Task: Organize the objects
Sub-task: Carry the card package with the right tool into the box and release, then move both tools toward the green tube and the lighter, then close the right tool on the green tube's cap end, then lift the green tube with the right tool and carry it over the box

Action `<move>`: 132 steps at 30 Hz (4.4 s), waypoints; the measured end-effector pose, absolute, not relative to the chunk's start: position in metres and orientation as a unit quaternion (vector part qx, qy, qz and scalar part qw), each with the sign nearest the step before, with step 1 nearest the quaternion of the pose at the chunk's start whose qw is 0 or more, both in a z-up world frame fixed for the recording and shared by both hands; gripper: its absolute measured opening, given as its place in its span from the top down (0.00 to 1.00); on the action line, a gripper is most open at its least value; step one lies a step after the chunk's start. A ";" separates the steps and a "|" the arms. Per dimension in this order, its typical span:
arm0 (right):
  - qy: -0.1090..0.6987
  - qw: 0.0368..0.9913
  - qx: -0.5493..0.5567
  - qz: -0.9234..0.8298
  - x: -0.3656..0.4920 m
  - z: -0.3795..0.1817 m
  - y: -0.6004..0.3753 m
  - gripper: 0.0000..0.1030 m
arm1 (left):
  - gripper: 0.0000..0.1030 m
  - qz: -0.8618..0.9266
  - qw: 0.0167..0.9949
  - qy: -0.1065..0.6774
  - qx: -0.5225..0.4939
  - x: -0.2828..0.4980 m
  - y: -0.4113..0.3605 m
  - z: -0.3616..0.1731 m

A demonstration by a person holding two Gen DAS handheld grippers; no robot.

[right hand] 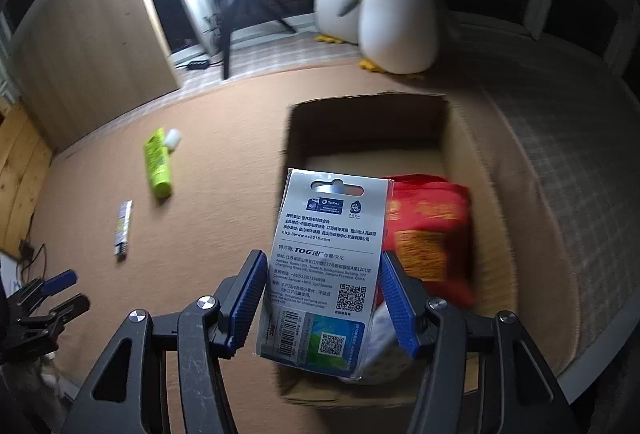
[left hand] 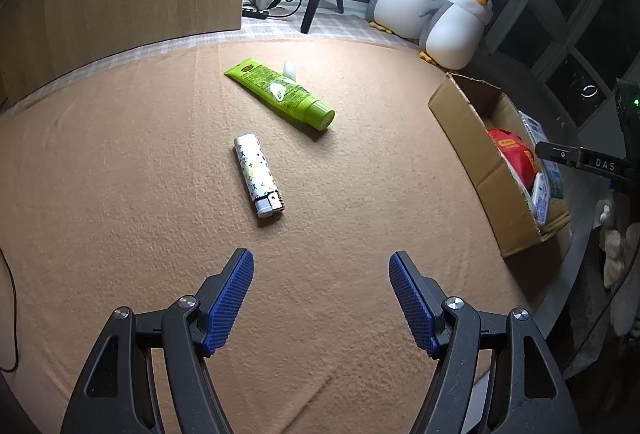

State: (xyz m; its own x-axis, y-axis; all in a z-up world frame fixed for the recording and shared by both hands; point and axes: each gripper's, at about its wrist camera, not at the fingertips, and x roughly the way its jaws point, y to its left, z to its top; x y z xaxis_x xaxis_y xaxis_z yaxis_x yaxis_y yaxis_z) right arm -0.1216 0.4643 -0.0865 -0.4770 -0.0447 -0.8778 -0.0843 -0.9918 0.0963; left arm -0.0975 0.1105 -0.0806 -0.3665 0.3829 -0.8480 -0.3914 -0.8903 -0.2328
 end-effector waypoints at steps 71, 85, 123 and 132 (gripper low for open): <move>0.084 -0.176 -0.611 0.767 -0.311 -0.177 0.264 0.72 | 0.30 0.849 0.136 -0.068 -0.505 -0.173 0.043 -0.091; 0.115 -0.195 -0.628 0.744 -0.267 -0.181 0.281 0.77 | 0.30 0.844 0.155 -0.064 -0.509 -0.167 0.058 -0.093; 0.132 -0.231 -0.661 0.702 -0.185 -0.185 0.296 0.73 | 0.54 0.755 0.292 -0.098 -0.578 -0.135 0.167 -0.144; 0.147 -0.227 -0.651 0.709 -0.184 -0.180 0.308 0.74 | 0.55 0.761 0.292 -0.104 -0.570 -0.130 0.167 -0.133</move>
